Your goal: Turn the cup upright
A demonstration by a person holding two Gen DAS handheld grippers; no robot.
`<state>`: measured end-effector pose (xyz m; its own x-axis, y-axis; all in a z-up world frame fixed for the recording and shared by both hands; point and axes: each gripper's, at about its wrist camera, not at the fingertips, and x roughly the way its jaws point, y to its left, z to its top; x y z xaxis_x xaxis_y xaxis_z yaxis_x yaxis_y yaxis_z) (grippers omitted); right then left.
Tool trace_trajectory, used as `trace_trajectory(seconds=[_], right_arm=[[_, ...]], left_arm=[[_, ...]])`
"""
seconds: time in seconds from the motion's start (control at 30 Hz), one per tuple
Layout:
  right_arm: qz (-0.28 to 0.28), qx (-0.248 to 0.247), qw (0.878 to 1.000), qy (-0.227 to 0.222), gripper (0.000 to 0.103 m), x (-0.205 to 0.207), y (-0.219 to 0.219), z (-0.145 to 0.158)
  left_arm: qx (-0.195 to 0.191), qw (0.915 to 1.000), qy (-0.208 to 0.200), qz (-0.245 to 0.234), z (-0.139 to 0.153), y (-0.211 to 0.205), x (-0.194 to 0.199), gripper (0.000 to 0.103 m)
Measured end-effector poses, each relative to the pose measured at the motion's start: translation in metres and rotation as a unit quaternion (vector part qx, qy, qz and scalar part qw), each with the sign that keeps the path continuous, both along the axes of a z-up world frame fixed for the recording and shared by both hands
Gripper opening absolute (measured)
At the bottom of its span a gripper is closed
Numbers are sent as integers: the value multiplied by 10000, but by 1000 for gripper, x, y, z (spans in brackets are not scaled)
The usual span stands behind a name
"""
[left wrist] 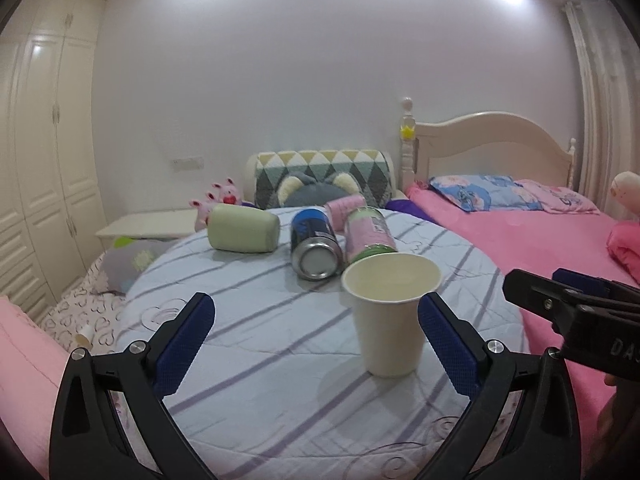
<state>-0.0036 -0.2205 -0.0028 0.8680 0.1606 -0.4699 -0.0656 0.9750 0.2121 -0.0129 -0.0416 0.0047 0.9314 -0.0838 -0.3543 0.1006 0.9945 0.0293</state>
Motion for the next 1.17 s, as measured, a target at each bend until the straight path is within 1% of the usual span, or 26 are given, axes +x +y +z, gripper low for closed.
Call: trace_trajectory(seconds=[0.1,0.2,0.37,0.6,0.7,0.8,1.0,1.1,1.17], right_arm=[[-10,17,9997,-241,83,-10,6,-3],[-41,7,9989,-458,83,-19,9,-4],[-164,20,9977,-659,83,-28,6,-6],[-180,-20,9979,-625,83,-26,5,-14],[-150,-28,9982,-586,83,-26,7,-17],[-149,-41,9983,-564,83,-27,8,-19],[-151,-45,9985,-518,83,-27,7,-23],[-146,-48,9988,-470,83,-24,7,-25],[-131,-35,9989,-448,83,-23,7,-26]], left_arm=[[-37,9998,-163,-66,-3,5,-3,103],[-107,9992,-373,-26,-3,11,-6,103],[-260,9989,-389,-50,-5,17,-3,103],[-212,9985,-498,52,-9,19,-2,103],[-305,9983,-503,-20,-9,21,-2,103],[-315,9980,-538,-34,-10,21,-2,103],[-96,9975,-694,95,-13,15,-3,103],[-98,9977,-668,97,-13,14,-1,103],[-166,9979,-616,89,-13,15,0,103]])
